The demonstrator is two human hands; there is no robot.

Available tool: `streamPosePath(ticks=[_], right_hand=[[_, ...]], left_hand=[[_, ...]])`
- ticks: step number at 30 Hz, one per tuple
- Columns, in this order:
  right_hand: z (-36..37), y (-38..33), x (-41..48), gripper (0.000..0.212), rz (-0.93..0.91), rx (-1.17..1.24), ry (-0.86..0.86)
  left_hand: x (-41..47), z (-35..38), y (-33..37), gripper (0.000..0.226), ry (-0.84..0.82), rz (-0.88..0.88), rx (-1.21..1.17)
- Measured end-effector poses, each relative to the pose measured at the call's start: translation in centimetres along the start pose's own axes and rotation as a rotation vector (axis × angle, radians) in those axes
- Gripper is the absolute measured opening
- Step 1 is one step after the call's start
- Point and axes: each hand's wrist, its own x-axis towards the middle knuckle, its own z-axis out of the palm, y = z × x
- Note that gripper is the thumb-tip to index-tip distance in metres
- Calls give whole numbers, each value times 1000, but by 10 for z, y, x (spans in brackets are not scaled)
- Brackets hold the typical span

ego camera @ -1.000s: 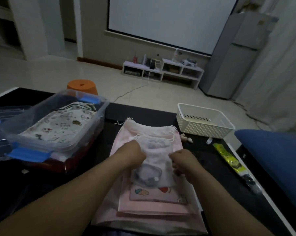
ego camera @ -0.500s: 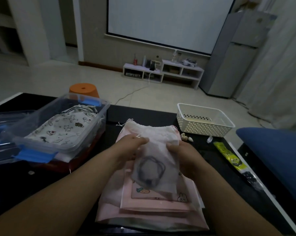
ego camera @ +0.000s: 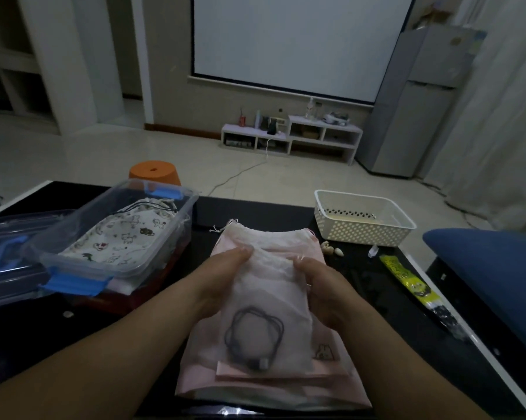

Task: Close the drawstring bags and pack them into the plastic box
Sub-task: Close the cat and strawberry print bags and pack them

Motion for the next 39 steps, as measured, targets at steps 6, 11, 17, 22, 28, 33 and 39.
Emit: streamPosePath(ticks=[6, 11, 17, 22, 28, 33, 39], right_hand=[[-2, -12, 17, 14, 19, 192, 5], [-9, -13, 34, 19, -43, 120, 63], [-4, -15, 30, 30, -74, 54, 86], [-1, -19, 24, 27, -141, -15, 85], [5, -24, 15, 33, -172, -23, 103], [2, -36, 15, 29, -180, 47, 103], [-16, -44, 21, 25, -84, 273, 95]], left_hand=[[27, 9, 8, 16, 72, 41, -211], [31, 14, 16, 23, -52, -98, -327], [29, 20, 27, 23, -139, -111, -360], [24, 21, 26, 53, -158, -193, -292], [17, 26, 28, 36, 77, -149, 200], [13, 26, 40, 22, 103, 30, -188], [26, 3, 40, 38, 186, 52, -479]])
